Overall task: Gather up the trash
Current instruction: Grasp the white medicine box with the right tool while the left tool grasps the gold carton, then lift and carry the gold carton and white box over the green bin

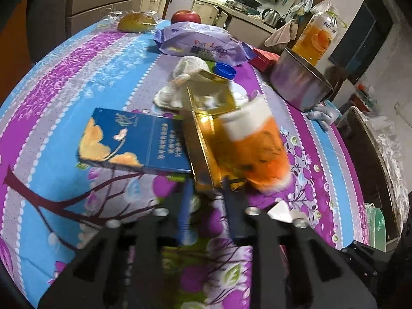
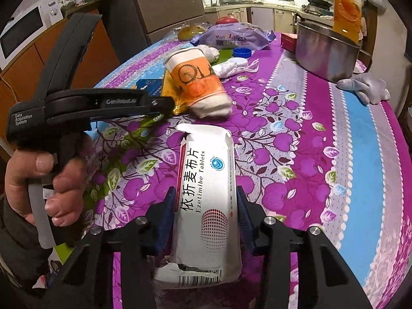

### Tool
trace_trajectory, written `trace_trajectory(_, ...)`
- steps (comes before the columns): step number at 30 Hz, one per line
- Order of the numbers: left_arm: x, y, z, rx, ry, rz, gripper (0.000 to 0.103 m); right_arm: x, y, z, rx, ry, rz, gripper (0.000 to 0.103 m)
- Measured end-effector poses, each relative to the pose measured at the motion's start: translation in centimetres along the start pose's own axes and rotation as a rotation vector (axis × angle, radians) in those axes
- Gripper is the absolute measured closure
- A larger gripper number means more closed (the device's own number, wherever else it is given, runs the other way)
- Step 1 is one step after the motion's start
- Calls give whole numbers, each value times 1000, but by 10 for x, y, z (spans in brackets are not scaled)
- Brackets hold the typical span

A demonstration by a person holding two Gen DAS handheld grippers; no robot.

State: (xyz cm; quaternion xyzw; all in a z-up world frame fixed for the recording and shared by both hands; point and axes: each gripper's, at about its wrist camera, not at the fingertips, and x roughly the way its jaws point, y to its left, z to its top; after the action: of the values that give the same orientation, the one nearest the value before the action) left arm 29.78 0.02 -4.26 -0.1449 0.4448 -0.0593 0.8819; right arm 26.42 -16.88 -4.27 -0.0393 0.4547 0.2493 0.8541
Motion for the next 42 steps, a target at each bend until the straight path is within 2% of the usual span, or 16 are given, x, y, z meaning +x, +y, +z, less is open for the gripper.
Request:
trace_trajectory(6,-28,19,-14,18,-38,4,84,-21,6,-11,35,-88,0,59)
trace_trajectory(11,-68,23,-28,70,-141,67,85,-37,11,-18,67,-155,-19,59)
trace_trajectory(15,-86,21,-37,89,-175,65,85,-44,16,-23,86,-181,-20,59)
trace_trajectory(19,-76,22,-55,145,-98,55,84,-45,25,-31,89,-174,-11,59)
trace_trajectory(22,-66,43,-64,81,-39,33,83,-43,24,-36,94,-160,-7,58)
trace_trajectory(24,-65,47,-65,64,-28,24,69,-42,23,-39,100,-156,-4,58)
trace_trajectory(27,-73,43,-59,75,-76,19,50,-42,23,-38,103,-153,5,58)
trace_trajectory(30,-76,37,-55,86,-110,19,35,-41,23,-37,103,-151,13,57)
trace_trajectory(31,-71,32,-52,114,-103,27,35,-39,22,-37,106,-148,16,57)
trace_trajectory(33,-61,27,-48,134,-82,50,38,-36,21,-37,112,-143,23,57)
trace_trajectory(34,-55,25,-44,133,-69,44,45,-35,21,-37,114,-141,24,57)
trace_trajectory(35,-51,23,-42,137,-56,47,57,-34,20,-38,116,-140,25,57)
trace_trajectory(36,-47,23,-41,136,-46,53,62,-33,20,-38,118,-139,28,57)
trace_trajectory(38,-41,22,-42,133,-31,56,68,-33,19,-38,119,-138,30,57)
trace_trajectory(40,-42,22,-45,138,-39,57,70,-32,18,-38,120,-138,30,57)
trace_trajectory(42,-43,19,-46,149,-43,64,77,-31,18,-38,124,-137,29,57)
